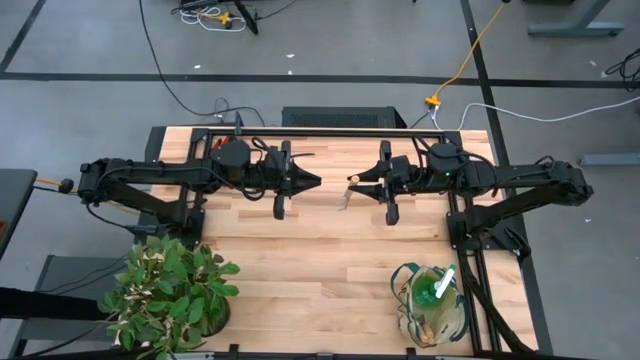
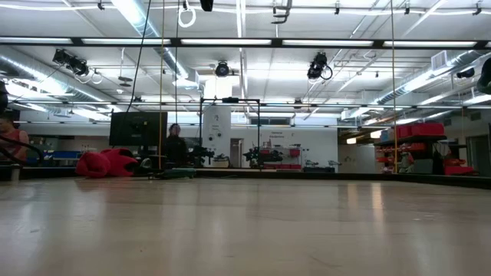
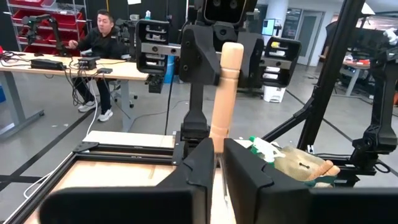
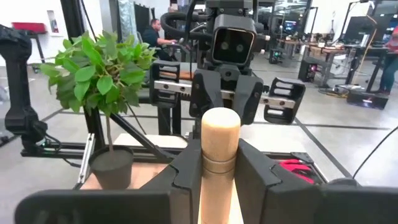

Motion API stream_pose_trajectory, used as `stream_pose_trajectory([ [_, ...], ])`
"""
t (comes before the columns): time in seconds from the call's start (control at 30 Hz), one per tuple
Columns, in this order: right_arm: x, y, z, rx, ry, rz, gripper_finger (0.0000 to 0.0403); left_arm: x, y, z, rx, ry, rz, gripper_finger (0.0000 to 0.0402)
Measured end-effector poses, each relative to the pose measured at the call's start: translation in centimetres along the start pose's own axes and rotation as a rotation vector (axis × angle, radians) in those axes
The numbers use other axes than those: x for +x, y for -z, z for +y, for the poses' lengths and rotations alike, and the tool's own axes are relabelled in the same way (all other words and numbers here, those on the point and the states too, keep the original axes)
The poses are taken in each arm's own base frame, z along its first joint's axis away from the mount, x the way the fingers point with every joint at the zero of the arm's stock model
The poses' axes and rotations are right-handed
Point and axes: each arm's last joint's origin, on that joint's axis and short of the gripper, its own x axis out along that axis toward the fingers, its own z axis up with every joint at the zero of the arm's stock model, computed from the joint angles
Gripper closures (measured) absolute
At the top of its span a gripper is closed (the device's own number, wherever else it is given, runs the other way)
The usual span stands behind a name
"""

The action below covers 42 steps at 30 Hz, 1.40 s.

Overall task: Pick & Place Garden tools in Gardening bag
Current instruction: Put the brown hand rake into the white gardening bag

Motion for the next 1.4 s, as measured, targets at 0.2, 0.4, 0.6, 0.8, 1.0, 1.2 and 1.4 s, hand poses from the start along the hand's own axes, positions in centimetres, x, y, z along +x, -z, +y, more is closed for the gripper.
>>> stream_pose_trajectory([
  [0.2,-1.8,-0.4,0.1,-0.003,-0.003,0.033,0.0330,0.0,0.0,0.0,0.002,0.000,-0.001,0.0394],
  [0.4,-3.5,-0.7,0.1,-0.017,-0.007,0.059,0.0330,0.0,0.0,0.0,0.002,0.000,-0.001,0.0391],
  [0.6,-5.5,-1.1,0.2,-0.028,-0.009,0.077,0.0330,0.0,0.0,0.0,0.002,0.000,-0.002,0.0396],
  [0.8,-7.6,-1.6,0.2,-0.043,-0.008,0.070,0.0330,0.0,0.0,0.0,0.001,-0.003,-0.003,0.0393],
  [1.0,-9.3,-1.8,0.3,-0.047,-0.009,0.070,0.0330,0.0,0.0,0.0,0.001,-0.006,-0.003,0.0397],
  [1.2,-10.9,-1.6,0.4,-0.050,-0.013,0.109,0.0330,0.0,0.0,0.1,0.001,-0.031,-0.005,0.0397],
  [1.4,-12.4,-1.5,0.4,-0.052,-0.015,0.123,0.0330,0.0,-0.1,0.1,-0.002,-0.046,-0.007,0.0395],
])
